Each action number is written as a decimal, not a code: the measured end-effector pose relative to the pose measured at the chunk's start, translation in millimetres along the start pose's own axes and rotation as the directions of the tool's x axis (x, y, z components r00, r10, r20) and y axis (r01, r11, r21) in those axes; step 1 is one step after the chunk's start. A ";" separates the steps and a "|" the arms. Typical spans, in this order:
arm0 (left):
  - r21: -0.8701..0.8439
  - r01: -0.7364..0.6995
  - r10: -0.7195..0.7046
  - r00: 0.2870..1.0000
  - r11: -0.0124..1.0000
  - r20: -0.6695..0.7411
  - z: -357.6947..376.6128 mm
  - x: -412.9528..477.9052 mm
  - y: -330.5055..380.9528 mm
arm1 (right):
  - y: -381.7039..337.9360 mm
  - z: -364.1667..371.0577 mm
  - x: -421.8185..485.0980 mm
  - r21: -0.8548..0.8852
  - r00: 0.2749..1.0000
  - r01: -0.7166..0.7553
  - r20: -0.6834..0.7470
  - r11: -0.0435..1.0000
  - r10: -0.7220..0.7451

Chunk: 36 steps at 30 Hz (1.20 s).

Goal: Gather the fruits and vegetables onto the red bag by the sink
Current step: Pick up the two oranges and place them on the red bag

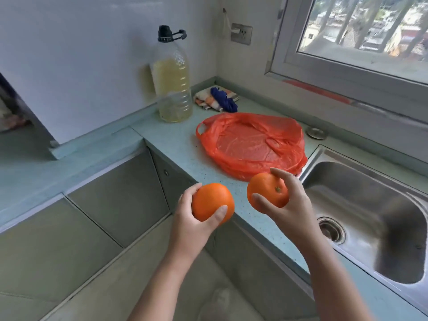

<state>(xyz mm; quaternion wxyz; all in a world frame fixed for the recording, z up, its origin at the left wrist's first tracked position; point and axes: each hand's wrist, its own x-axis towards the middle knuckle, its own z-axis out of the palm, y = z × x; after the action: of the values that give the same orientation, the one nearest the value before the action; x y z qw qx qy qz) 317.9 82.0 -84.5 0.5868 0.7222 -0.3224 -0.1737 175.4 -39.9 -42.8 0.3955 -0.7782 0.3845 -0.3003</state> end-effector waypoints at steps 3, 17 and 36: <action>0.043 -0.011 0.011 1.000 0.999 0.009 3.4 51.2 -0.6 | 3.6 13.0 49.2 0.028 1.000 -0.001 0.007 1.000 0.001; 0.092 0.001 -0.018 0.982 0.996 0.187 33.6 228.5 2.9 | 17.1 32.5 206.2 0.018 0.991 -0.076 -0.108 0.997 0.078; 0.158 -0.184 0.066 0.826 0.970 0.560 100.4 437.3 -60.2 | 63.3 99.1 330.2 -0.058 0.867 -0.372 -0.377 0.926 0.325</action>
<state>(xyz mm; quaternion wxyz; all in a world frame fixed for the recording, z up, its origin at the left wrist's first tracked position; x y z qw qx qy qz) 590.5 -278.4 -111.7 0.4014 0.6753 -0.5406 -0.3010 402.1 -302.6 -92.7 0.3147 -0.6511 0.6033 -0.3360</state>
